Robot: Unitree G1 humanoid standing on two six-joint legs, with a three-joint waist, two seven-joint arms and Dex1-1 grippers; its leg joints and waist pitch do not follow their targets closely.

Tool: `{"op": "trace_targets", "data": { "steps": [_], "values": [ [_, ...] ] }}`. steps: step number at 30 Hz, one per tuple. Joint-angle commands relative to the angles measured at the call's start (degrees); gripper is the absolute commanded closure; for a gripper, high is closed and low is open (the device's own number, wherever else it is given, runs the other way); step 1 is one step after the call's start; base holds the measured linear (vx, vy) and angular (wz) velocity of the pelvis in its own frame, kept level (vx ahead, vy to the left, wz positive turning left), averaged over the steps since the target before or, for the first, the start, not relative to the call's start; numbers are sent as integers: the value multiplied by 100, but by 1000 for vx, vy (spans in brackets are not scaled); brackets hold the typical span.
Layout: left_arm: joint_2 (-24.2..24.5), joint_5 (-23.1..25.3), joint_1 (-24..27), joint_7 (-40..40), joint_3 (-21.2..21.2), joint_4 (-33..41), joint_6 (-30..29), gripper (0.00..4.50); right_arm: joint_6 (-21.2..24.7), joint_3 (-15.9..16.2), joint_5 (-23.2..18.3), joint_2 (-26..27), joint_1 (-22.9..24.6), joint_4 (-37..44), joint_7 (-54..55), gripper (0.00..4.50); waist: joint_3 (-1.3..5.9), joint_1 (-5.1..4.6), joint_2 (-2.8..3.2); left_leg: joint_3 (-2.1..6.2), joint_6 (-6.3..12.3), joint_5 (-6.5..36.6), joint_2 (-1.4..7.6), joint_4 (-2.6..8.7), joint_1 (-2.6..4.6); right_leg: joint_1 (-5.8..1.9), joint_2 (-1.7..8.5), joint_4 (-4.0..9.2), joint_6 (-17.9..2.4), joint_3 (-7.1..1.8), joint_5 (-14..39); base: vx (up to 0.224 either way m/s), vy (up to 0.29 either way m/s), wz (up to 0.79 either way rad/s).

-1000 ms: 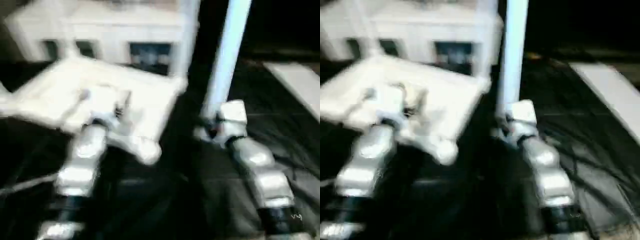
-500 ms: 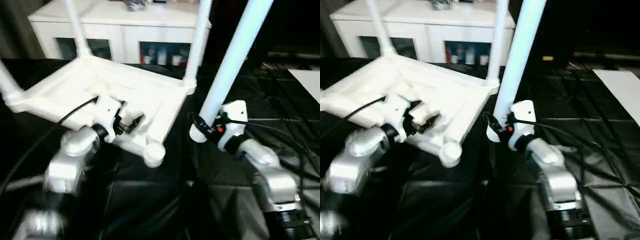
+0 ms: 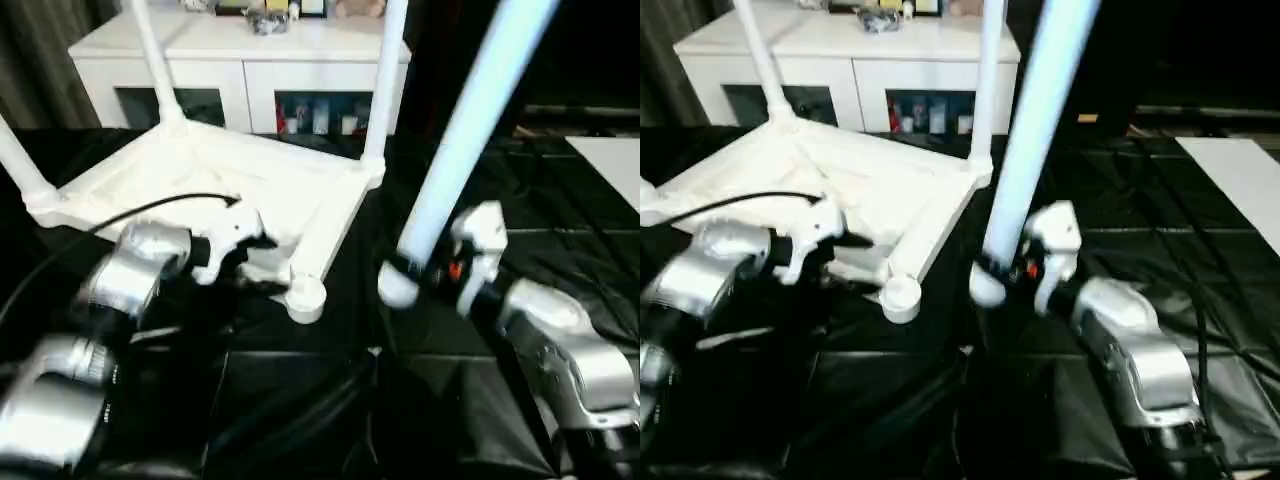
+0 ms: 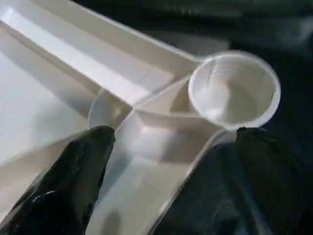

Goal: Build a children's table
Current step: Insert table leg to table base

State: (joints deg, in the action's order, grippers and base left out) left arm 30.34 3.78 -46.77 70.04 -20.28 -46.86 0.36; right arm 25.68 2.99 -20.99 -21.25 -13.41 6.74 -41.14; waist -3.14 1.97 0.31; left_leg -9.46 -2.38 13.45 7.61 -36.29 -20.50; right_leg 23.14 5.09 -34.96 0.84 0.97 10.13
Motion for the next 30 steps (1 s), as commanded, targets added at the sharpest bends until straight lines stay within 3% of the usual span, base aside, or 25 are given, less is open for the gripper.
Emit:
{"op": "trace_targets", "data": {
  "steps": [1, 5, 7, 9, 11, 13, 18, 21, 26, 30],
  "values": [
    [64, 139, -128, 89, -115, -136, 124, 3, 38, 8, -110, -66, -15, 198, -42, 262, 345, 28, 3, 186, -84, 1486, 439, 614, 48, -204, 367, 442, -1201, -211, 1850, 0, 0, 0],
    [32, 536, -518, -76, -334, -807, 574, 3, 176, 63, -173, -124, 26, 330, -157, 262, 390, 43, 6, 129, 140, 900, 433, 555, 34, -243, 334, 357, -1526, -191, 786, 46, 1, 2],
    [-24, 613, -611, -45, -342, -1047, 707, 3, 188, 85, -175, -142, 37, 346, -187, 262, 424, 52, 4, 127, 250, 476, 449, 529, 3, -300, 355, 269, -1692, -173, 147, 71, 4, 0],
    [-98, 681, -673, -28, -361, -1239, 879, 39, 201, 93, -184, -151, 31, 346, -220, 262, 451, 79, -1, 92, 442, 113, 447, 480, 36, -293, 353, 208, -1937, -156, -524, 64, 8, 1],
    [-150, 721, -709, -3, -400, -1358, 952, 39, 201, 103, -170, -157, 25, 344, -238, 262, 453, 96, -7, 86, 564, -34, 450, 463, 15, -304, 358, 186, -2025, -148, -758, 0, 0, 0],
    [-169, 767, -730, 47, -451, -1423, 976, 62, 203, 115, -165, -159, 23, 347, -237, 262, 425, 121, -9, 78, 574, 136, 463, 478, 21, -297, 375, 215, -2018, -147, -481, 0, 0, 0],
    [-229, 973, -824, -86, -550, -1720, 1232, 85, 206, 172, -143, -174, 47, 372, -231, 262, 357, 134, 1, 96, 154, 1014, 492, 569, 49, -272, 383, 339, -1742, -169, 790, 0, 0, 0],
    [-246, 1052, -861, 73, -590, -1858, 1312, 117, 214, 186, -139, -172, 71, 405, -230, 262, 343, 131, -2, 107, 28, 1196, 492, 593, 54, -260, 392, 373, -1593, -186, 1098, 0, 0, 0],
    [-247, 1096, -883, 340, -612, -1943, 1355, 155, 201, 196, -130, -177, 85, 410, -231, 262, 361, 145, 9, 110, 13, 1083, 503, 593, 45, -256, 398, 343, -1639, -180, 835, 0, 0, 0],
    [-259, 1143, -911, 216, -616, -2022, 1456, 191, 195, 202, -141, -182, 82, 406, -220, 262, 385, 145, 2, 105, 123, 808, 496, 569, 29, -282, 398, 298, -1739, -168, 345, 0, 0, 0]
  ]
}}
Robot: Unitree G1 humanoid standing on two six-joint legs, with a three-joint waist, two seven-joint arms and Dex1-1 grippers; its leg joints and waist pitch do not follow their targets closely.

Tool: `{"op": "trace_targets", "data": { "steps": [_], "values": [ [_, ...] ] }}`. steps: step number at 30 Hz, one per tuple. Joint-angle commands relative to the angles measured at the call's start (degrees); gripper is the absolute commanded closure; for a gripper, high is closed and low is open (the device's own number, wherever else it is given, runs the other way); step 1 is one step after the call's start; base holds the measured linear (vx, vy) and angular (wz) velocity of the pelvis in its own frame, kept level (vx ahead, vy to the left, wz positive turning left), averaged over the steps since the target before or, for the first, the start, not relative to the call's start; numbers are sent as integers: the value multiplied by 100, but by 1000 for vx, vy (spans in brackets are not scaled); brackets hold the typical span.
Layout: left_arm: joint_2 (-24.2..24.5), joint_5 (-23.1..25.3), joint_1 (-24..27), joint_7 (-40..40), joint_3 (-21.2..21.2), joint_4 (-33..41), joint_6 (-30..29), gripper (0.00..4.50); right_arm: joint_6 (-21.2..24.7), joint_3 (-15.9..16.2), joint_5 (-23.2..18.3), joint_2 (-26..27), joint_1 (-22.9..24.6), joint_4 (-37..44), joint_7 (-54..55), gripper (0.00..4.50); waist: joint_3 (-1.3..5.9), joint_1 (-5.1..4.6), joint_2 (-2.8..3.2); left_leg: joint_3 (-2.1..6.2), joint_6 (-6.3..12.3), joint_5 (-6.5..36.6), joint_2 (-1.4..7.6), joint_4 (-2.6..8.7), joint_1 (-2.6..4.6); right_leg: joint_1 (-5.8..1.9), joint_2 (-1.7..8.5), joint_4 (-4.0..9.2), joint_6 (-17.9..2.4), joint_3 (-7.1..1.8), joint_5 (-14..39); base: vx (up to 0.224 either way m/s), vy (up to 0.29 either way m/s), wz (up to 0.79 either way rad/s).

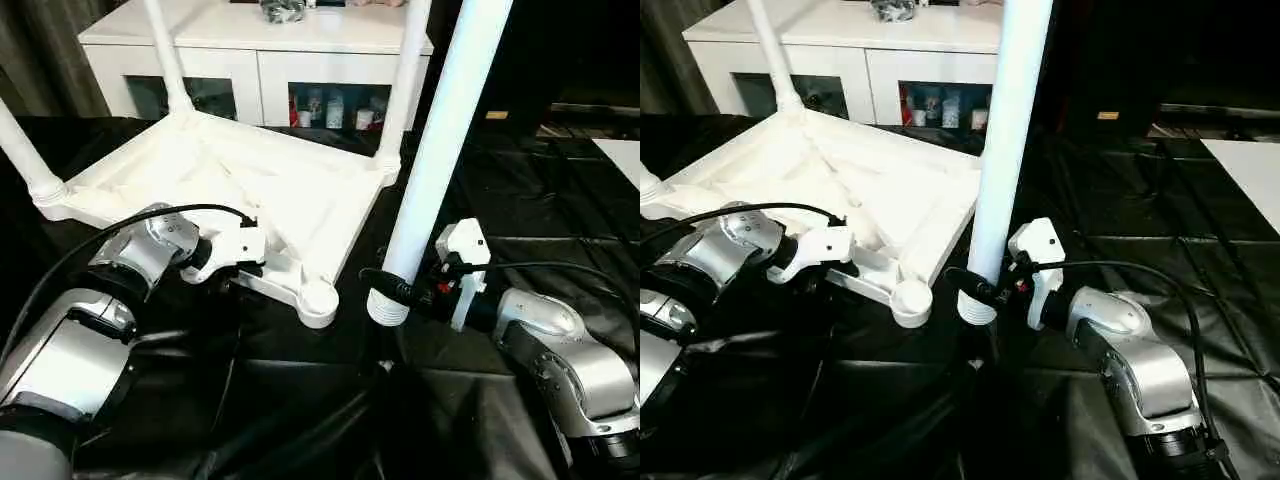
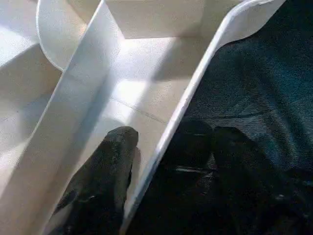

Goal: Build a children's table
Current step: Insert table leg to table base

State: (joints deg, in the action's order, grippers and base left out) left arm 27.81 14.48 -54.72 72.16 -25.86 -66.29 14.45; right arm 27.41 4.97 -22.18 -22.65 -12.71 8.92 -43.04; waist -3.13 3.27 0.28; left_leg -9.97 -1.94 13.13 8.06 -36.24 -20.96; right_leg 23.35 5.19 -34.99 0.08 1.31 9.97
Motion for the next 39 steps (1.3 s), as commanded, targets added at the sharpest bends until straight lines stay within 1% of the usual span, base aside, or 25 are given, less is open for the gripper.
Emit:
{"op": "trace_targets", "data": {
  "steps": [1, 4, 5, 7, 11, 14, 15, 16, 20, 23, 24, 25, 26, 27, 28, 29, 30, 31, 32, 33, 34, 35, 36, 37, 39],
  "values": [
    [-22, 102, -135, -91, -40, -134, 108, 205, 18, 8, -24, -42, 9, 185, -25, 262, 387, 13, 8, 157, 103, 796, 450, 559, 70, -303, 385, 293, -1682, -200, 287, 0, 0, 0],
    [-47, 169, -167, -224, -21, -221, 201, 213, -1, 31, -13, -42, 13, 179, -28, 262, 373, 17, 7, 149, 150, 842, 454, 561, 70, -308, 398, 315, -1714, -199, 383, 0, 0, 0],
    [-49, 173, -169, -228, -20, -226, 204, 238, -3, 33, -11, -42, 13, 178, -29, 262, 373, 17, 7, 149, 150, 842, 454, 561, 70, -308, 398, 315, -1714, -199, 383, 0, 0, 0],
    [-50, 197, -173, -210, -17, -252, 215, 251, -17, 51, 2, -41, 21, 178, -33, 262, 359, 15, 15, 154, 68, 1023, 464, 581, 78, -296, 395, 338, -1668, -196, 646, 0, 0, 0],
    [-46, 198, -116, 142, -54, -220, 79, 271, -32, 74, 12, -24, 38, 188, -25, 262, 358, 7, 24, 157, 5, 1048, 466, 591, 80, -295, 397, 338, -1649, -198, 659, 0, 0, 0],
    [-82, 257, -19, 464, -148, -69, -508, 296, -56, 70, 28, -9, 51, 186, 2, 262, 365, 3, 39, 149, 4, 942, 470, 584, 88, -293, 399, 310, -1724, -191, 415, 0, 0, 0],
    [-82, 257, -19, 464, -148, -69, -508, 308, -56, 70, 28, -9, 51, 186, 2, 262, 360, -3, 33, 148, 11, 938, 471, 587, 84, -295, 397, 315, -1728, -192, 409, 0, 0, 0],
    [-118, 198, 114, 775, -164, 76, -862, 322, -65, 68, 33, -4, 69, 196, 19, 262, 358, 5, 51, 150, 0, 981, 472, 592, 86, -304, 409, 320, -1738, -196, 473, 0, 0, 0],
    [-191, 84, 323, 737, -78, 273, -1256, 351, -74, 61, 33, 11, 88, 205, 42, 262, 345, 3, 28, 147, 6, 1038, 485, 603, 80, -314, 419, 335, -1769, -201, 545, 0, 0, 0],
    [-226, 87, 533, 396, -20, 477, -1612, 365, -82, 53, 34, 22, 102, 201, 71, 262, 330, -3, 22, 148, 19, 1198, 482, 617, 81, -310, 423, 378, -1701, -205, 950, 0, 0, 0],
    [-268, 49, 653, 76, 97, 619, -1885, 374, -83, 55, 28, 30, 112, 208, 84, 262, 299, -17, 29, 151, -27, 1409, 479, 637, 89, -294, 414, 411, -1625, -207, 1321, 0, 0, 0],
    [-268, 49, 653, 76, 97, 619, -1885, 380, -83, 55, 28, 30, 112, 208, 84, 262, 280, -21, 25, 162, -54, 1538, 483, 649, 96, -291, 421, 435, -1578, -207, 1553, 0, 0, 0],
    [-281, 27, 674, 10, 133, 644, -1937, 383, -83, 56, 27, 32, 112, 207, 86, 262, 268, -29, 13, 170, -90, 1741, 466, 653, 117, -271, 419, 489, -1432, -214, 2026, 0, 0, 0],
    [-362, -105, 796, -374, 345, 789, -2236, 384, -84, 61, 26, 46, 110, 202, 98, 262, 268, -35, 8, 179, -108, 1803, 464, 659, 117, -273, 421, 500, -1358, -214, 2219, 0, 0, 0],
    [-422, -204, 999, -827, 583, 1099, -2610, 387, -82, 61, 19, 67, 112, 200, 114, 262, 269, -59, -15, 211, -114, 1781, 481, 672, 81, -292, 439, 500, -1228, -209, 2481, 0, 0, 0],
    [-451, -261, 1177, -1144, 754, 1384, -2886, 387, -86, 67, 21, 81, 111, 191, 124, 262, 267, -70, -21, 214, -105, 1750, 490, 672, 81, -286, 447, 502, -1226, -210, 2492, 0, 0, 0],
    [-461, -258, 1369, -1384, 894, 1730, -3114, 390, -88, 75, 25, 94, 113, 191, 134, 262, 257, -108, -40, 220, -53, 1802, 465, 670, 60, -267, 428, 544, -1089, -194, 2845, 0, 0, 0],
    [-467, -239, 1517, -1512, 976, 2009, -3238, 390, -89, 81, 31, 104, 110, 188, 146, 262, 263, -126, -27, 235, -48, 1785, 466, 673, 44, -278, 441, 540, -1037, -193, 2948, 0, 0, 0],
    [-486, -227, 1668, -1549, 1027, 2294, -3352, 392, -74, 81, 32, 123, 106, 179, 173, 262, 265, -177, -51, 258, -20, 1693, 446, 683, -31, -311, 433, 551, -893, -171, 3137, 0, 0, 0],
    [-534, -251, 1841, -1569, 1091, 2645, -3383, 392, -71, 86, 40, 134, 102, 172, 189, 262, 272, -186, -29, 273, -21, 1662, 452, 691, -43, -316, 442, 551, -836, -168, 3183, -13, -2, -20],
    [-534, -251, 1841, -1569, 1091, 2645, -3383, 392, -71, 86, 40, 134, 102, 172, 189, 262, 268, -237, -14, 282, -7, 1699, 443, 690, -60, -293, 427, 568, -773, -151, 3243, 0, 0, 0],
    [-621, -311, 1971, -1612, 1191, 2936, -3539, 392, -74, 92, 51, 139, 96, 156, 198, 262, 273, -249, -8, 287, -4, 1752, 439, 691, -43, -277, 424, 589, -750, -138, 3293, 0, 0, 0],
    [-656, -319, 2133, -1573, 1192, 3291, -3608, 396, -72, 95, 67, 144, 84, 132, 222, 262, 293, -288, -12, 283, 24, 1755, 439, 685, -29, -272, 411, 600, -796, -116, 3101, 0, 0, 0],
    [-707, -400, 2279, -1493, 1179, 3588, -3494, 402, -78, 85, 81, 147, 61, 96, 247, 262, 293, -291, -36, 278, 51, 1719, 445, 688, -27, -268, 415, 607, -821, -117, 3020, 0, 0, 0],
    [-766, -579, 2494, -1260, 1080, 4015, -3120, 412, -72, 35, 98, 150, 14, 39, 304, 262, 320, -267, -10, 226, 155, 1465, 462, 685, 26, -225, 382, 594, -1046, -137, 2358, 0, 0, 0]
  ]
}}
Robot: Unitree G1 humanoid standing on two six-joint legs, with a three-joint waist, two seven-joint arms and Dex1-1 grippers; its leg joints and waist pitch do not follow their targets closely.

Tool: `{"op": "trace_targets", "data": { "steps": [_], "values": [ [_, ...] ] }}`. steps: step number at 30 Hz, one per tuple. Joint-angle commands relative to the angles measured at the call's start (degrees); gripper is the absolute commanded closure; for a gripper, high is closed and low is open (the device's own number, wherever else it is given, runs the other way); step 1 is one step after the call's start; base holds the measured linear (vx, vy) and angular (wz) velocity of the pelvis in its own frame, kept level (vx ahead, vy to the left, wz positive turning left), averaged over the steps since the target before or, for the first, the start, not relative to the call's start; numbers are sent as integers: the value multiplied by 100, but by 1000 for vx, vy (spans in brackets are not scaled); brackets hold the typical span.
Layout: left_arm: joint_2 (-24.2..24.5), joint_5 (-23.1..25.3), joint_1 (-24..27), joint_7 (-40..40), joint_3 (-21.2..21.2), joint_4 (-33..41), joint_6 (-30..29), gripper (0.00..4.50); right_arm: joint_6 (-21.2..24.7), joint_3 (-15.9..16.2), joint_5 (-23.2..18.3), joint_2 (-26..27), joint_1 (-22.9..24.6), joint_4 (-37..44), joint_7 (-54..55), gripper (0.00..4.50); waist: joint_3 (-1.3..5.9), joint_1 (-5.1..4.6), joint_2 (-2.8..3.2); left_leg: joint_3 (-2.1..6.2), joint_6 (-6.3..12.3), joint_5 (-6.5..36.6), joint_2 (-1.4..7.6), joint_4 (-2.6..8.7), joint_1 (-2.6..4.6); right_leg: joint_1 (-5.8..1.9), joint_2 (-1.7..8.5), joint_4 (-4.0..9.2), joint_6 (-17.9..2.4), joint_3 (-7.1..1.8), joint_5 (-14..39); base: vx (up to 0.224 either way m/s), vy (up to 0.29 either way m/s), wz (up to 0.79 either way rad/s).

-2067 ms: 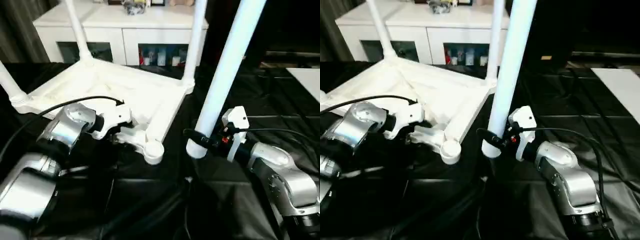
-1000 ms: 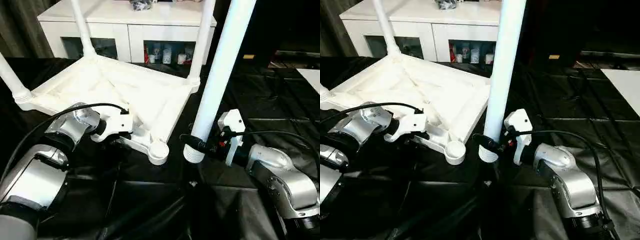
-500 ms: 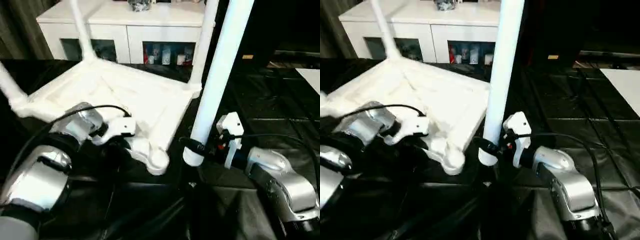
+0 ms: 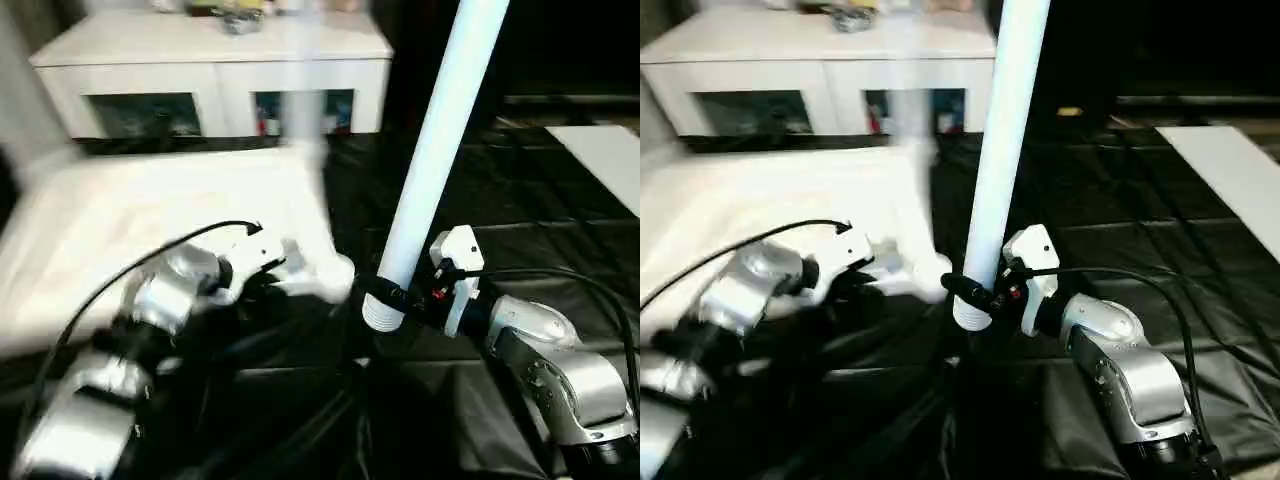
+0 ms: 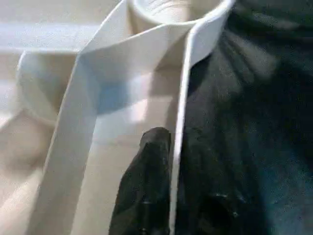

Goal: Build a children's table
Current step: Insert table leg to table base

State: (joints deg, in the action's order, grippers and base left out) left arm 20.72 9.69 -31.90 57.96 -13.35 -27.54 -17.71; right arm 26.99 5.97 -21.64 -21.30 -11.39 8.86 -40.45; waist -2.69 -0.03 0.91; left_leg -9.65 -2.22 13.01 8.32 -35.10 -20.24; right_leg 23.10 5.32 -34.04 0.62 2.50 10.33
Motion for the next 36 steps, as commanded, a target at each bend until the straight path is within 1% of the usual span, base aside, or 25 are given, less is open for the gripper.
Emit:
{"op": "trace_targets", "data": {
  "steps": [1, 3, 4, 5, 6, 7, 9, 10, 11, 12, 13, 15, 17, 19, 20, 21, 22, 23, 24, 26, 27, 29, 32, 33, 36],
  "values": [
    [-79, -129, 246, 161, -161, 212, 43, 412, -29, -79, 47, 16, -128, 32, 58, 262, 280, 75, -60, 181, 200, 1459, 447, 567, -22, -184, 362, 487, -1183, -261, 2131, 0, 0, 0],
    [-114, -198, 383, 123, -178, 504, -79, 434, -17, -127, 41, 14, -164, -8, 77, 262, 300, 129, -60, 117, 283, 1219, 445, 534, 22, -184, 336, 417, -1469, -275, 1326, 26, -1, 7],
    [-123, -308, 494, 157, -201, 685, -69, 442, 2, -161, 20, -8, -186, -20, 62, 262, 307, 136, -85, 104, 331, 1129, 447, 528, 24, -188, 331, 401, -1526, -274, 1152, 51, -1, 15],
    [-104, -356, 537, 226, -233, 732, 32, 446, 13, -174, 9, -28, -188, -13, 48, 262, 311, 166, -84, 79, 422, 944, 449, 518, 24, -198, 322, 374, -1593, -275, 903, 51, -1, 15],
    [-91, -379, 600, 260, -240, 847, 22, 449, 20, -178, -1, -46, -187, -6, 44, 262, 331, 197, -76, 90, 507, 653, 444, 504, -17, -255, 333, 312, -1626, -267, 614, 50, 2, 6],
    [-80, -413, 658, 290, -232, 946, -2, 449, 28, -180, -10, -64, -186, 1, 32, 262, 340, 207, -100, 81, 555, 512, 444, 499, -16, -260, 325, 298, -1640, -260, 469, 0, 0, 0],
    [-29, -457, 796, 372, -249, 1145, 221, 449, 45, -179, -16, -104, -183, 19, 8, 262, 352, 240, -106, 73, 739, 155, 431, 459, -29, -283, 342, 245, -1706, -258, 34, 0, 0, 0],
    [-17, -458, 827, 370, -245, 1182, 232, 449, 53, -183, -22, -116, -181, 27, 0, 262, 351, 242, -107, 71, 771, 117, 429, 456, -32, -290, 347, 241, -1716, -257, 1, 0, 0, 0],
    [10, -470, 845, 436, -270, 1193, 351, 449, 56, -188, -22, -125, -184, 31, -4, 262, 346, 245, -111, 69, 819, 92, 416, 452, -41, -294, 343, 250, -1707, -250, 54, 0, 0, 0],
    [34, -468, 898, 427, -276, 1284, 278, 449, 50, -199, -25, -139, -198, 29, 12, 262, 337, 243, -127, 66, 814, 165, 423, 457, -39, -296, 351, 262, -1686, -248, 238, 0, 0, 0],
    [35, -468, 900, 426, -277, 1288, 275, 449, 50, -200, -26, -140, -198, 28, 13, 262, 332, 248, -120, 67, 792, 218, 430, 463, -35, -293, 355, 273, -1671, -247, 358, 0, 0, 0],
    [63, -493, 958, 456, -347, 1404, 325, 449, 76, -262, -74, -85, -317, -60, 68, 262, 310, 241, -127, 62, 652, 492, 437, 486, -17, -272, 345, 327, -1567, -245, 875, 0, 0, 0],
    [72, -559, 989, 546, -397, 1465, 401, 449, 47, -271, -20, -46, -425, -187, 125, 262, 302, 233, -123, 72, 533, 627, 446, 506, -10, -262, 341, 339, -1507, -246, 1086, 0, 0, 0],
    [85, -581, 1012, 594, -419, 1514, 378, 449, 43, -276, 16, -20, -505, -298, 179, 262, 301, 217, -121, 65, 444, 688, 434, 517, 3, -248, 319, 341, -1477, -250, 1108, 0, 0, 0],
    [125, -577, 1028, 678, -475, 1558, 406, 449, 68, -281, 41, 12, -623, -473, 229, 262, 301, 214, -132, 62, 430, 695, 435, 514, 6, -248, 320, 340, -1466, -251, 1101, 0, 0, 0],
    [161, -569, 1033, 751, -525, 1578, 454, 449, 100, -279, 45, 32, -712, -608, 241, 262, 308, 216, -121, 56, 425, 702, 433, 509, 28, -232, 321, 337, -1481, -253, 1087, 0, 0, 0],
    [177, -562, 1028, 783, -550, 1587, 473, 449, 154, -259, 36, 34, -785, -715, 209, 262, 305, 204, -142, 51, 426, 697, 428, 511, 24, -230, 314, 339, -1495, -253, 1084, 0, 0, 0],
    [188, -563, 1014, 822, -572, 1587, 542, 450, 207, -233, 13, 30, -835, -792, 154, 263, 312, 219, -126, 50, 425, 655, 421, 502, 22, -243, 316, 329, -1510, -252, 1037, 0, 0, 0],
    [189, -568, 990, 849, -582, 1584, 572, 450, 252, -218, -20, 34, -877, -861, 100, 263, 318, 234, -137, 37, 456, 575, 428, 492, 36, -234, 313, 314, -1529, -258, 895, 0, 0, 0],
    [183, -560, 927, 860, -600, 1564, 565, 450, 395, -164, -75, 21, -962, -1015, -15, 264, 331, 240, -164, 40, 525, 385, 426, 482, 2, -271, 316, 270, -1567, -249, 668, 0, 0, 0],
    [183, -552, 909, 852, -607, 1556, 558, 450, 441, -137, -85, 6, -982, -1051, -57, 264, 334, 257, -154, 35, 557, 282, 431, 473, 7, -265, 322, 261, -1582, -248, 555, 0, 0, 0],
    [186, -504, 837, 808, -636, 1477, 583, 450, 598, 28, -94, -85, -1018, -1074, -257, 264, 337, 260, -199, 33, 624, 196, 429, 465, -4, -280, 320, 245, -1599, -241, 463, 0, 0, 0],
    [194, -465, 778, 784, -659, 1388, 609, 450, 762, 126, -139, -154, -1065, -1052, -392, 264, 322, 274, -192, 34, 605, 293, 430, 470, 2, -275, 330, 272, -1557, -240, 722, 0, 0, 0],
    [211, -421, 751, 768, -678, 1329, 662, 450, 968, 126, -220, -197, -1118, -993, -429, 264, 317, 267, -226, 29, 599, 359, 428, 474, 7, -271, 321, 287, -1535, -242, 811, 0, 0, 0],
    [224, -411, 745, 776, -688, 1316, 688, 450, 1273, 49, -367, -219, -1231, -954, -466, 264, 311, 306, -202, 35, 411, 563, 447, 492, 27, -254, 336, 306, -1458, -254, 1099, 0, 0, 0]
  ]
}}
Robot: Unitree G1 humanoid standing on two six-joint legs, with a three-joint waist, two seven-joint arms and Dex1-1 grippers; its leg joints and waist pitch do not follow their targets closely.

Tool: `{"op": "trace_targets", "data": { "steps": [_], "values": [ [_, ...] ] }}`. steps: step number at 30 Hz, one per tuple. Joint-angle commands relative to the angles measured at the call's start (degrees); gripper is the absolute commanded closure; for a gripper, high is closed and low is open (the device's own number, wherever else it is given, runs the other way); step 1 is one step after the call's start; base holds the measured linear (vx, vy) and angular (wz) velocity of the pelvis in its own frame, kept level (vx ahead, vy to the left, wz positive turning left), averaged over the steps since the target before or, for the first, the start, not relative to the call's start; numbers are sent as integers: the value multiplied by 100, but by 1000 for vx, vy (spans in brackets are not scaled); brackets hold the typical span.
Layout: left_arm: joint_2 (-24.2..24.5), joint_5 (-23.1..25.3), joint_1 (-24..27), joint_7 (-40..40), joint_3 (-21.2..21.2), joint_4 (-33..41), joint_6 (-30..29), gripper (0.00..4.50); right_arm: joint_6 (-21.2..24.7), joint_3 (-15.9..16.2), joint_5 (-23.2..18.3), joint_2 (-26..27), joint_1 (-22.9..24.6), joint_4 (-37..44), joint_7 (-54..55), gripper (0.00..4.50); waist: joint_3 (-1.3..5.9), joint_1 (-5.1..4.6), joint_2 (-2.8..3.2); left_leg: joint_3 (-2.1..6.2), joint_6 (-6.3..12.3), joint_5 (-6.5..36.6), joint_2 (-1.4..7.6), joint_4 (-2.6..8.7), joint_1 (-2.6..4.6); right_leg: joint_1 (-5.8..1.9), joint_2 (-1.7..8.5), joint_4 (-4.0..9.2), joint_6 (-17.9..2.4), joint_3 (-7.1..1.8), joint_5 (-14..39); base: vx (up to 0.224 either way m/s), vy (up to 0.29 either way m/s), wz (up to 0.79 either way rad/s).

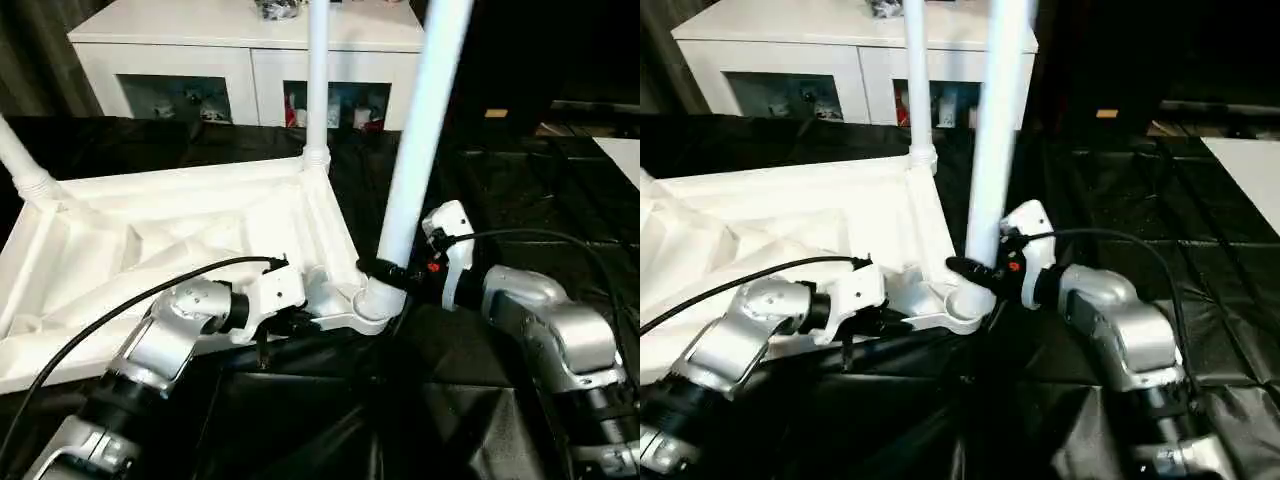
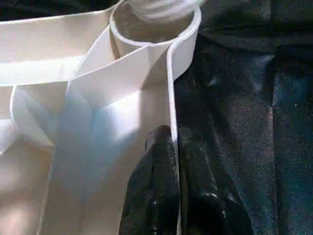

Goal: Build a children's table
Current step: Insert table leg to table base

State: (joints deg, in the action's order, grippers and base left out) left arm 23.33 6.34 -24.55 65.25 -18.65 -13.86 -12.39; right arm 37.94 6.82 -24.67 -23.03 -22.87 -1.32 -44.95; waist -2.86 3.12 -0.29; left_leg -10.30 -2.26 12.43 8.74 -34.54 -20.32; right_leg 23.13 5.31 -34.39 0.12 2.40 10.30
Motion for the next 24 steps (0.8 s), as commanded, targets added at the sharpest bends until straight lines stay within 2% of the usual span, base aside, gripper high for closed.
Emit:
{"op": "trace_targets", "data": {
  "steps": [1, 6, 12, 16, 20, 21, 24],
  "values": [
    [-38, -83, 11, 48, -158, -45, 153, 450, 226, -63, -86, -34, -114, 43, -2, 264, 333, -11, -98, 102, 372, 599, 403, 440, 25, -263, 330, 331, -1396, -239, 1051, 0, 0, 0],
    [-31, -117, -4, 102, -202, -41, 198, 450, 194, 14, 60, 54, -290, -421, -44, 264, 354, -2, -107, 89, 384, 416, 388, 415, 14, -276, 331, 290, -1475, -238, 738, 0, 0, 0],
    [-11, -136, -23, 144, -207, -16, 202, 450, -54, 160, 244, 187, -427, -1012, -49, 264, 360, 10, -102, 83, 398, 362, 391, 409, 21, -271, 329, 275, -1547, -230, 645, 0, 0, 0],
    [12, -122, -25, 142, -203, -24, 209, 450, -68, 146, 226, 282, -486, -1270, -77, 264, 353, 0, -110, 88, 362, 480, 389, 421, 11, -280, 334, 291, -1514, -225, 801, 0, 0, 0],
    [21, -135, -10, 101, -183, -18, 205, 450, -195, 120, 233, 317, -399, -1308, -126, 264, 353, -2, -122, 89, 253, 629, 400, 436, 29, -269, 329, 308, -1446, -229, 908, 0, 0, 0],
    [24, -141, -3, 95, -175, -11, 196, 450, -239, 88, 223, 334, -346, -1295, -111, 264, 361, 0, -140, 90, 259, 589, 399, 433, 24, -277, 326, 296, -1442, -231, 847, 0, 0, 0],
    [13, -167, 18, 45, -135, 4, 164, 450, -485, -65, 170, 429, -134, -1262, -8, 264, 358, 6, -136, 88, 260, 619, 400, 436, 17, -270, 335, 307, -1432, -233, 863, 0, 0, 0]
  ]
}}
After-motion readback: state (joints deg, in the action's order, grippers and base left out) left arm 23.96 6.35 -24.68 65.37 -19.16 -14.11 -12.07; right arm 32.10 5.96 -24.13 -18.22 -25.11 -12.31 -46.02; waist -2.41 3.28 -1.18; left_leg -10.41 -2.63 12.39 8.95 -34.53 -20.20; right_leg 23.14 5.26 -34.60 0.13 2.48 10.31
